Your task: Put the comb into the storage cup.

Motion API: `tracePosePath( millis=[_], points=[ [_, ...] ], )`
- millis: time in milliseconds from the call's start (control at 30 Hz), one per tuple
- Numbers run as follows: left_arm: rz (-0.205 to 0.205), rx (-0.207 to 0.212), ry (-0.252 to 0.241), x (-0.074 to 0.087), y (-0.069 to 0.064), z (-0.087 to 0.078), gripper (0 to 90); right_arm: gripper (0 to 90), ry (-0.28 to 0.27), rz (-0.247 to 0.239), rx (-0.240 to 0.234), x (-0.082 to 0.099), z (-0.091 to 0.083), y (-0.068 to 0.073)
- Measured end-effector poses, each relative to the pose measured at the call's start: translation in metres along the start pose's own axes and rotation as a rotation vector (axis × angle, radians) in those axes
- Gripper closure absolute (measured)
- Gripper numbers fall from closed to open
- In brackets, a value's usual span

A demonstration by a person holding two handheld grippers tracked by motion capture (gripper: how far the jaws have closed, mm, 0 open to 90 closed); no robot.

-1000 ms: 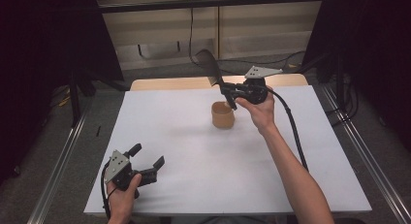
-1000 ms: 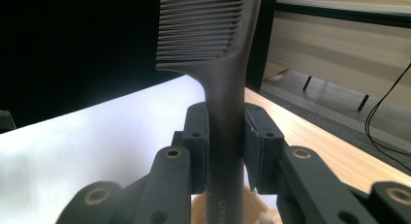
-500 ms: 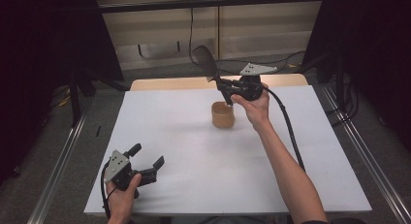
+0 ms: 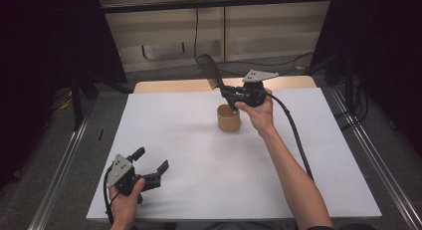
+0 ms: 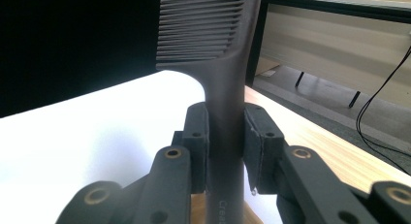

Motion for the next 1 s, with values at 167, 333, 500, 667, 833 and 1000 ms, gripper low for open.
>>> tracePosePath(
  millis=[167, 333, 500, 667, 833, 1000],
  points=[
    [-0.003, 0.005, 0.003, 0.0, -0.001, 0.002, 3.6, 73.1, -0.002, -0.014, 0.01, 0.002, 0.003, 0.0],
    [0.001, 0.003, 0.002, 0.0, 0.0, 0.001, 3.6, 73.1, 0.004, -0.018, 0.007, 0.006, 0.007, 0.002],
    [0.004, 0.005, 0.006, 0.001, 0.0, 0.001, 3.6, 73.2, 0.017, -0.005, 0.0, 0.012, 0.009, 0.002],
    [0.001, 0.007, 0.008, 0.001, -0.001, 0.002, 3.6, 73.2, 0.013, -0.004, 0.001, 0.016, 0.009, 0.002],
    [0.004, 0.006, 0.009, 0.001, 0.0, 0.001, 3.6, 73.1, 0.024, -0.008, 0.002, 0.018, 0.012, 0.003],
    [0.005, 0.006, 0.007, 0.001, 0.0, 0.001, 3.6, 73.1, 0.036, -0.014, 0.003, 0.021, 0.014, 0.005]
  ],
)
Point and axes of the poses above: each handheld gripper's, and its own axes: z roughly forward along the jaws, x roughly out of its underside, y roughly to its left, the point moved 2 cm from there along z, roughly forward along the jaws, and after that the axes turned 6 degrees about y, right-handed, at the moved point
